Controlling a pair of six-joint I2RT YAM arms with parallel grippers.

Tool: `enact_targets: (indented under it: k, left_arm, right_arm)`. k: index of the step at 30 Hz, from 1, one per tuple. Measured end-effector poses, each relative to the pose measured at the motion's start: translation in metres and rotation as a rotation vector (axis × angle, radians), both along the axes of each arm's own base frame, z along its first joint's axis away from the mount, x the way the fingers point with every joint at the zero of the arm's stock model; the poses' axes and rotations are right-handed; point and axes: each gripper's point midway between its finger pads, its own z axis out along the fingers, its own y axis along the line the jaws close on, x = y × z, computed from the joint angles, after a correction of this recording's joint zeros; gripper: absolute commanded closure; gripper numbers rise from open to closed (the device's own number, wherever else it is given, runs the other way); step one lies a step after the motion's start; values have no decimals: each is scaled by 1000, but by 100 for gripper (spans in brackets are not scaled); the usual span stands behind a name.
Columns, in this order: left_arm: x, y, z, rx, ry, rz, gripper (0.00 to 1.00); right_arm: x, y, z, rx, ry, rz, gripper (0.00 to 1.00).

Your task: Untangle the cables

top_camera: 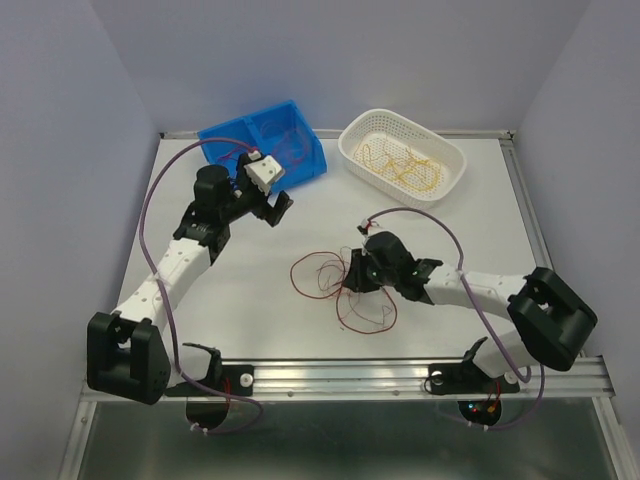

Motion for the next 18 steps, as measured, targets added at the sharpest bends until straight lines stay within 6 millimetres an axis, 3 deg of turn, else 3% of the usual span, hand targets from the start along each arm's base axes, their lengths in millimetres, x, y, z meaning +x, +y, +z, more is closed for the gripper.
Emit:
enact_targets:
  k: [1, 2, 7, 10, 18]
  left_arm:
    - [-1, 0, 2, -1, -5, 1, 1]
    - [-1, 0, 3, -3, -12, -2, 1]
    - [-9, -7, -1, -7, -16, -66, 1]
    - [-18, -14, -8, -9, -5, -121, 1]
    - [-35, -26, -9, -35, -6, -228, 1]
  right_arm:
    - [-2, 1, 0, 1, 3, 7, 97]
    - [-2, 2, 0, 1, 0, 12, 99]
    - [3, 3, 7, -10, -31, 31, 99]
    - [14, 12, 36, 15, -106, 55, 100]
    - [34, 30, 161, 169, -398, 114, 99]
